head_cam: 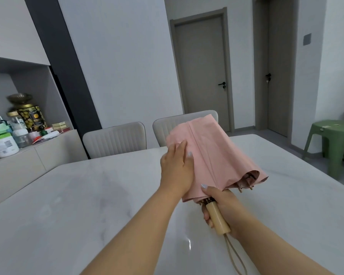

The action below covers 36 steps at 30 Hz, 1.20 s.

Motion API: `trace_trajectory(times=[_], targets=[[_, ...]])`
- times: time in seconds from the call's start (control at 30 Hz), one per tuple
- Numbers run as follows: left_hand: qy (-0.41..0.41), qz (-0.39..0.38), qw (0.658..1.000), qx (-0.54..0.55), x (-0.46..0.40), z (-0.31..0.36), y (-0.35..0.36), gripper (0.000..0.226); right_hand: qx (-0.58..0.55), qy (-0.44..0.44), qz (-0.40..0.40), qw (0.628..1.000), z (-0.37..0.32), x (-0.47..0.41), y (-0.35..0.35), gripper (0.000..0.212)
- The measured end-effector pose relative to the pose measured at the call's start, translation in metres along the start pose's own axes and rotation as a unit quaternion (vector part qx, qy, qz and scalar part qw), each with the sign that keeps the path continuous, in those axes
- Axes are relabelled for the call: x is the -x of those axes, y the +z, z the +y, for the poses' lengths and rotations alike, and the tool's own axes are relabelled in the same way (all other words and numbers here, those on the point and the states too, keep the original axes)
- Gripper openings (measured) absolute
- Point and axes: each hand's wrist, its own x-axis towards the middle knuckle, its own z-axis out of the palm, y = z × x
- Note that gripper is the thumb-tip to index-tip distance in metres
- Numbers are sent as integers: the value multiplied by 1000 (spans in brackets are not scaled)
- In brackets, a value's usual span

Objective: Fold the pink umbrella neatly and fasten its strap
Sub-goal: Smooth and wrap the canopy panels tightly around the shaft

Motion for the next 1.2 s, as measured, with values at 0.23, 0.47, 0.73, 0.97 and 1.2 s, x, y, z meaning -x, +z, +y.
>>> trace_trajectory(times=[0.23,0.47,0.73,0.97,1.2], targets=[[-126,-42,963,233,16,-7,18,61,-17,23,-27,999,-2,2,2,37],[-155,-33,834,528,25,-25,19,70,-58,38,-81,994,-4,5,1,34],[-210,-169,727,632,29,-49,16,93,-129,42,-124,983,-8,8,3,45],[-197,-174,725,637,28,-56,27,107,-235,75,-175,953,-2,6,5,68],[-153,-235,688,669,31,-56,27,122,-323,73,-253,909,-5,7,2,70]])
